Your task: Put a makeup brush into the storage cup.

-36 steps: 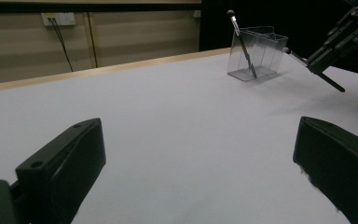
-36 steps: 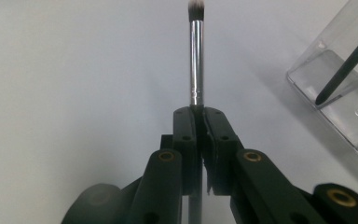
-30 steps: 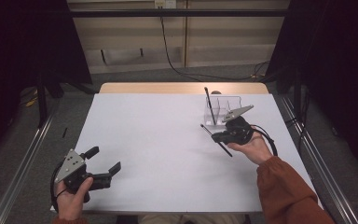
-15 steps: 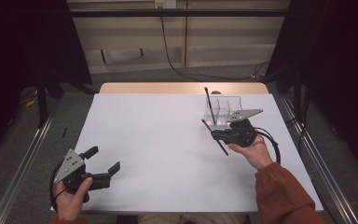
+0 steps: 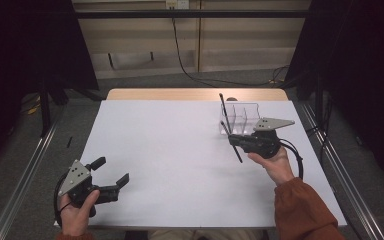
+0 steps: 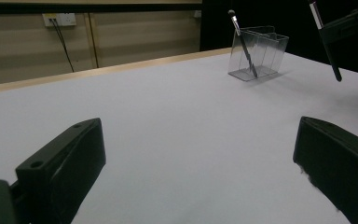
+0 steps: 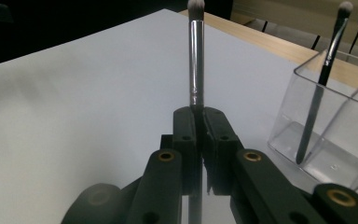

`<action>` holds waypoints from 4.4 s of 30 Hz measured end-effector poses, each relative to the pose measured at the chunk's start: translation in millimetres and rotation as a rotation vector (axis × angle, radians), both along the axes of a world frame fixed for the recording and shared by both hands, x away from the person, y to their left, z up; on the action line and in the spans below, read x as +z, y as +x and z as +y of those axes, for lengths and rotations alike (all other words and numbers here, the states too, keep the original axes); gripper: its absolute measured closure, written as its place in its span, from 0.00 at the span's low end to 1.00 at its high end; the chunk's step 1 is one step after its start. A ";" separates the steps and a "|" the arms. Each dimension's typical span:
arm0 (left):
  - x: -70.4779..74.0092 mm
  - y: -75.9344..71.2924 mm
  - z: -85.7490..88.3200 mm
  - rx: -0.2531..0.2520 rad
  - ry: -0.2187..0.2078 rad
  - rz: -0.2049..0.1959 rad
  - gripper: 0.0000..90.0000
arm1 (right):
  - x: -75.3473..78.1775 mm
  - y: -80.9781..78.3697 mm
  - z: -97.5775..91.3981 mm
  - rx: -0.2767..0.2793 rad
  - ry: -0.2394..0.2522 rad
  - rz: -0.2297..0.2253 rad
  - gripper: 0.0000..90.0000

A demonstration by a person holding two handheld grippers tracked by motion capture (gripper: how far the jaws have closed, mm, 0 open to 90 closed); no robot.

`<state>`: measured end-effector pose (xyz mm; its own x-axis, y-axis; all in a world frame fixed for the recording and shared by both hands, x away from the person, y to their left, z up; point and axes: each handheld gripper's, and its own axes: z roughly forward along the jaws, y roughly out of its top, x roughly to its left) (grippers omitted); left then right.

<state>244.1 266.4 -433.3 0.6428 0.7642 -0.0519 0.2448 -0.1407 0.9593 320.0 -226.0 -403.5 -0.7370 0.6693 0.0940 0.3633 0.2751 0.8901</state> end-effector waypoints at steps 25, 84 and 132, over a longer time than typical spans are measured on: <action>-0.3 0.3 -0.4 0.002 0.002 0.001 0.02 | 24.4 8.7 -5.4 -0.045 0.132 -0.113 0.94; 0.2 -0.4 -3.6 -0.020 0.001 0.003 0.02 | 73.8 82.3 6.5 -0.171 0.133 -0.190 0.93; 0.0 -1.4 -0.7 -0.019 0.010 -0.002 0.02 | 36.0 126.4 7.7 -0.274 0.108 -0.127 0.93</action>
